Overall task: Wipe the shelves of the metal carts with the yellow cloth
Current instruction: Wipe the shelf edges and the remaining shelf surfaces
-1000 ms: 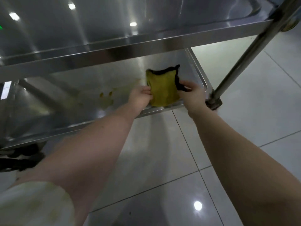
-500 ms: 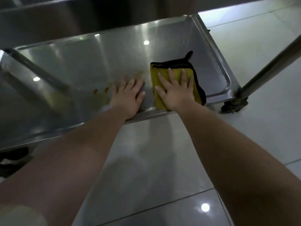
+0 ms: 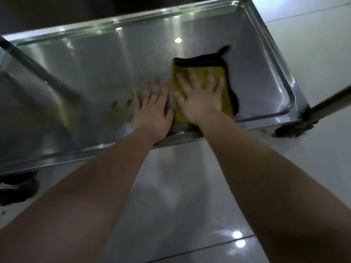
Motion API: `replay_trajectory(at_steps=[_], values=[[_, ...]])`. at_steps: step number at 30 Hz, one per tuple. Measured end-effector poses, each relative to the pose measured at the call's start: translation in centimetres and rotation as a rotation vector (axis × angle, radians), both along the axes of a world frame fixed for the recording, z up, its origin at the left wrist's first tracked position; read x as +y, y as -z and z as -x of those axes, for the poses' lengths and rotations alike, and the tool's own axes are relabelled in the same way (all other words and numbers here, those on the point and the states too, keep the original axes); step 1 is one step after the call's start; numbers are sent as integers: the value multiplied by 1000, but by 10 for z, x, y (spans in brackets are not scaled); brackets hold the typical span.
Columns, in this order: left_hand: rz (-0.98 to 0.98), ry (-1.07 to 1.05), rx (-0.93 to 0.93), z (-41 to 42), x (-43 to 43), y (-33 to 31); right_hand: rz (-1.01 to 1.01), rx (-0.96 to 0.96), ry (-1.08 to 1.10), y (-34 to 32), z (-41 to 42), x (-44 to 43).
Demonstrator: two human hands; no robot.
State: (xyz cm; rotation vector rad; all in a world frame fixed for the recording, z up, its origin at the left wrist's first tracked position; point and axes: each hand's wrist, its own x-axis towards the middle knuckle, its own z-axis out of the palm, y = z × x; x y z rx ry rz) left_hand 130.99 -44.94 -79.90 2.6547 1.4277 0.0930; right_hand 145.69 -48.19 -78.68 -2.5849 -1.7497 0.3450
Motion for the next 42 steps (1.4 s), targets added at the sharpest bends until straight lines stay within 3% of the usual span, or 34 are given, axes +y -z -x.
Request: replay_trajectory(at_steps=[4,8,11,14,19,22,29,35,39,42], values=[[-76,-201,-56,3,-5,-2,-44,-6,-159,2,-14,-10],[-29,-273,3,0,-3,2,-44,-8,141,2,-120,-42],[33,-255,42,-1,-1,1,22,-28,327,1,-139,-62],[71,-224,45,1,-1,0,41,4,330,-3,-81,-42],[103,-158,55,13,7,-7,-1,10,-142,-4,38,-20],[66,-26,112,40,19,-16,-29,7,-131,-2,38,-23],[76,-152,151,157,71,-24,-40,-32,-99,2,39,-23],[50,-148,87,170,67,-9,23,-53,-29,0,45,-16],[33,-134,79,171,69,-8,57,38,119,-5,120,17],[46,-130,95,175,71,-7,24,70,-94,-7,195,34]])
